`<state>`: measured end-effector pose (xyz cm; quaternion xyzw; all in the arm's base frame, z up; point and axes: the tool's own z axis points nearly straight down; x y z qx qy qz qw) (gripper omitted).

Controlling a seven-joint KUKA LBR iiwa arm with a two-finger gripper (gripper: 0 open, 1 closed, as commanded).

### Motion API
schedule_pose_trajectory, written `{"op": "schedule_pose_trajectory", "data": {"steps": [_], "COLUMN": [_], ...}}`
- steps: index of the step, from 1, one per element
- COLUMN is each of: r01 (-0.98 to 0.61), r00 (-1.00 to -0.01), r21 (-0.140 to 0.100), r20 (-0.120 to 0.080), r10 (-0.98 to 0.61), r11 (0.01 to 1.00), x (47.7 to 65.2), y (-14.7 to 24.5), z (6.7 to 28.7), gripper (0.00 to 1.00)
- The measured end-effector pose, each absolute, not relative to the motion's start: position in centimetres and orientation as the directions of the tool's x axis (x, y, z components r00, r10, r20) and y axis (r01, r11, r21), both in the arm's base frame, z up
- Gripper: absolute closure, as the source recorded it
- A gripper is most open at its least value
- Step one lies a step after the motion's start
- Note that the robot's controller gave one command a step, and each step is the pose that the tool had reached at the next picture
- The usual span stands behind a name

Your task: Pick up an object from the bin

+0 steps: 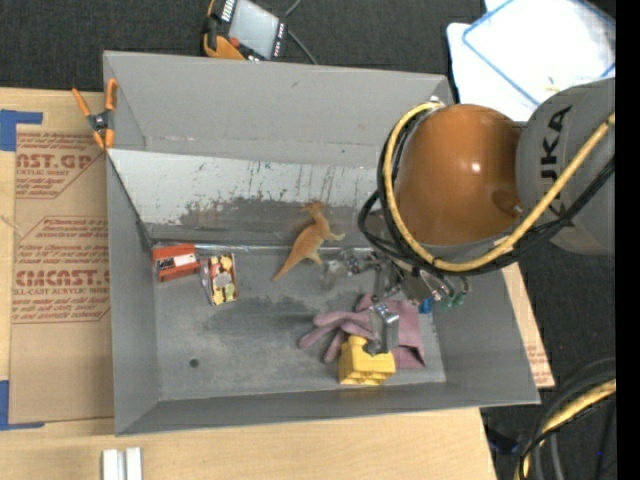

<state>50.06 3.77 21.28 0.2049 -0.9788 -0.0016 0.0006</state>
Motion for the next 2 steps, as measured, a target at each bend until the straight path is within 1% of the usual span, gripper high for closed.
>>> {"op": "schedule_pose_trajectory", "data": {"steps": [1, 2], "r01": [-0.227, -0.504], "r00": [-0.974, -0.863], "r21": [0.002, 0.000], "r20": [-0.001, -0.005], "r10": [-0.227, -0.504], "r11": [0.974, 0.863], "x": [50.0, 49.7], "y": [3.4, 2.9], "z": [24.1, 29.0], "gripper": [0.00, 0.00]}}
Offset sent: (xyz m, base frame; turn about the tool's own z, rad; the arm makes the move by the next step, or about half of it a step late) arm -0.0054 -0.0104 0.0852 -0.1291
